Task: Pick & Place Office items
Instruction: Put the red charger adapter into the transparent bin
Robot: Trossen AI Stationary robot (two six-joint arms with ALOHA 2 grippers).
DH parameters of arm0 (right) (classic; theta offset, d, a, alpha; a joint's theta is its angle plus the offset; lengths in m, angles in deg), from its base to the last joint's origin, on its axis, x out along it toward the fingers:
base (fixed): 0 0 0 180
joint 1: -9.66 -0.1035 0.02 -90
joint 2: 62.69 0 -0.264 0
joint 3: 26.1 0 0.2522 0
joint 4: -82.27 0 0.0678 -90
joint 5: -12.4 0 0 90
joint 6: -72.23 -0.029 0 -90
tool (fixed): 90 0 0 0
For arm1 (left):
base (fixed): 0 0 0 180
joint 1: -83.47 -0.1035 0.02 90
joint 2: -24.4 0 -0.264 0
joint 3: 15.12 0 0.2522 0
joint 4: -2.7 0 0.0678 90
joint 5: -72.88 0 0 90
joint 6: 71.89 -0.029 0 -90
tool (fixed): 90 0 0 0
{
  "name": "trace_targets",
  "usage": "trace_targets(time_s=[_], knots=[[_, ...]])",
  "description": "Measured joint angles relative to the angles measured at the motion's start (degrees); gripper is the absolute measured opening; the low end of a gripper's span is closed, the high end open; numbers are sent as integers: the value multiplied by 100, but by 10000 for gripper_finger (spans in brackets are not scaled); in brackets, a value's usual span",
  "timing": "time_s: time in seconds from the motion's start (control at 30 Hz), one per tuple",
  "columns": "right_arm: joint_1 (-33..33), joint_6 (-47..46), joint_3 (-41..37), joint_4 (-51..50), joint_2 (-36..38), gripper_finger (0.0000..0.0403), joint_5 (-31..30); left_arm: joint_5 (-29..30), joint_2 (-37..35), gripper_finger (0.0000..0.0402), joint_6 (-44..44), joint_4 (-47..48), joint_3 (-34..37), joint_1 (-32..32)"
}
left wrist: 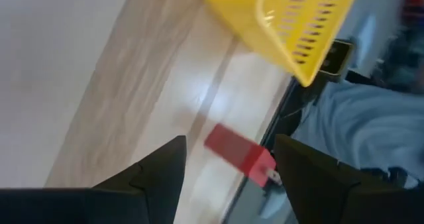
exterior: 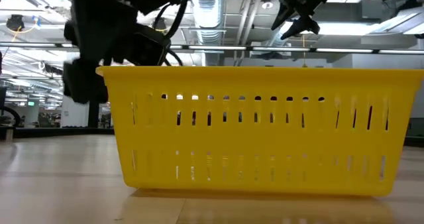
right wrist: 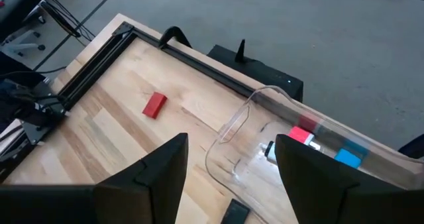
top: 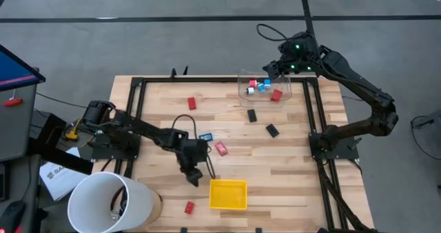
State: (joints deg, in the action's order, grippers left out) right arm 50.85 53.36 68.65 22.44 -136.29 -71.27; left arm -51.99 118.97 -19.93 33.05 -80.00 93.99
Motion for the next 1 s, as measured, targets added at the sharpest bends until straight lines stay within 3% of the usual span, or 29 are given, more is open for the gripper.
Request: trace_targets(time_s=[0.17,0.37,0.6,0.8,1.0], knots=[[4,106,0,-13,0,219,-15,3,0,219,871,905,-520,43],[37,361,0,-15,0,219,-15,-278,24,218,2061,1378,-615,116],[250,829,0,81,0,219,-18,-1054,544,218,3030,1116,-615,319],[425,1055,-2,177,2,219,-17,-1366,1067,218,3680,-159,-625,330],[485,1313,-2,218,2,219,-17,-1438,1326,218,3799,166,-717,441]])
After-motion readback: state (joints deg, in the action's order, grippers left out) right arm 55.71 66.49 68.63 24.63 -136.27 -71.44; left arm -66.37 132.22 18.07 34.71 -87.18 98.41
